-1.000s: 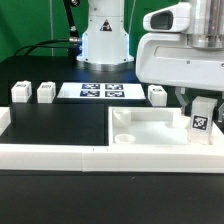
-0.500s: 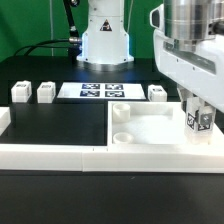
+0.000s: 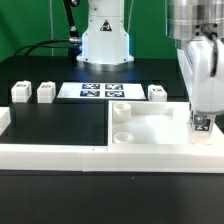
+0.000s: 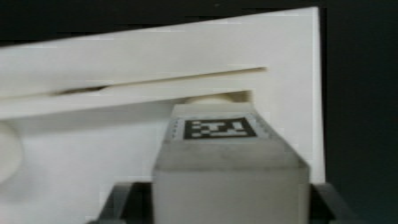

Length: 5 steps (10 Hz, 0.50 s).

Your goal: Assemble square table

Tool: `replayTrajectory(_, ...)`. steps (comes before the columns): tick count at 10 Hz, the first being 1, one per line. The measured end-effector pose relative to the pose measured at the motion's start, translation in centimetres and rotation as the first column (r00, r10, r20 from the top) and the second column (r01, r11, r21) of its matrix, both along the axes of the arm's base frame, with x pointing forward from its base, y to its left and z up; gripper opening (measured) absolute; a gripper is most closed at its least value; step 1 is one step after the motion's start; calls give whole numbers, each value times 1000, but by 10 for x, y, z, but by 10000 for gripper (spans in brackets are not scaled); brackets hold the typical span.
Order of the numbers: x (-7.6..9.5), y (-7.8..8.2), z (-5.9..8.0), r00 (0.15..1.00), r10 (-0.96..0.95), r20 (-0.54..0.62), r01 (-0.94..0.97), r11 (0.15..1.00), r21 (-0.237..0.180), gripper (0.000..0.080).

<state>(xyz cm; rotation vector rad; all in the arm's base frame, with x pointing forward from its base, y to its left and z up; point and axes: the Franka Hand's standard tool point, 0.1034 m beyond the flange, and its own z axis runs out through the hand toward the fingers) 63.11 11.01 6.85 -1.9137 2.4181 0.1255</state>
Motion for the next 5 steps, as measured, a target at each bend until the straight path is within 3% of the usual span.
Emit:
replayTrajectory(2,-1,1,0,987,-161,1,161,987,-19,291)
replayTrajectory(5,-1,2,0,981,-194,32,194,981,-25,293)
